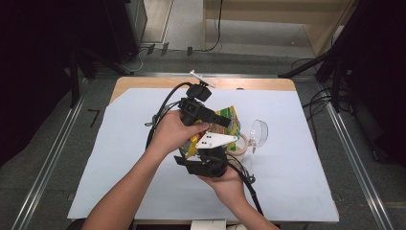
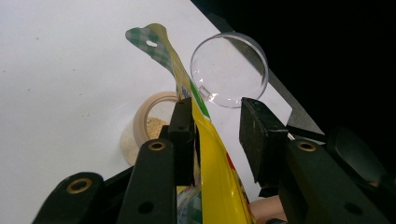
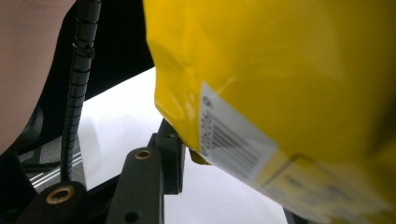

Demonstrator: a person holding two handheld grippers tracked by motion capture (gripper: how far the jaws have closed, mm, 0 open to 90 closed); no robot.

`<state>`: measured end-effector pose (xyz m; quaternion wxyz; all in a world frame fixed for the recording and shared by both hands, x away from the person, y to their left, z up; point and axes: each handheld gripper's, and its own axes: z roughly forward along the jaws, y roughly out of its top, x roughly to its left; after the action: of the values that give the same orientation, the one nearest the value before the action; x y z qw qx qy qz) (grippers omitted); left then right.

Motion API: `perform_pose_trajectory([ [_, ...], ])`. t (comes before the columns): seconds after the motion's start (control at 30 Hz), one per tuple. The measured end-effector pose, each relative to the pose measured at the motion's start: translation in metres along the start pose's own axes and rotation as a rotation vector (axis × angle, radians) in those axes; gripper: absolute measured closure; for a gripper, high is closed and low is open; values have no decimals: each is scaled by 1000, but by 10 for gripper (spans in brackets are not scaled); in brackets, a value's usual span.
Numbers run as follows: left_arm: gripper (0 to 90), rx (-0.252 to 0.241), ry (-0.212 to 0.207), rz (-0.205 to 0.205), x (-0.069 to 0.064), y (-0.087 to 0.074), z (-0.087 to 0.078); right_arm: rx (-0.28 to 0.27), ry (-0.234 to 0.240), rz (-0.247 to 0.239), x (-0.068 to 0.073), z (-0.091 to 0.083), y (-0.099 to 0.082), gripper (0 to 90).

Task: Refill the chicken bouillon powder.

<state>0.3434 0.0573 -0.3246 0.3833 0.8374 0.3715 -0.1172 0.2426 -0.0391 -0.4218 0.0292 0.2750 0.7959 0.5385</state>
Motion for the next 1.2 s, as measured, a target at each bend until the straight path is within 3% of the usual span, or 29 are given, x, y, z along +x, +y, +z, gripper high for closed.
perform_pose_trajectory([
  [0.2,672,-9,4,15,-4,0,-2,-7,-7,-7,2,-2,1,621],
  [0.73,670,9,4,-3,1,0,3,13,-18,-21,2,1,-1,593],
  [1.2,665,10,16,10,-2,2,5,8,-18,-8,-1,0,-2,627],
])
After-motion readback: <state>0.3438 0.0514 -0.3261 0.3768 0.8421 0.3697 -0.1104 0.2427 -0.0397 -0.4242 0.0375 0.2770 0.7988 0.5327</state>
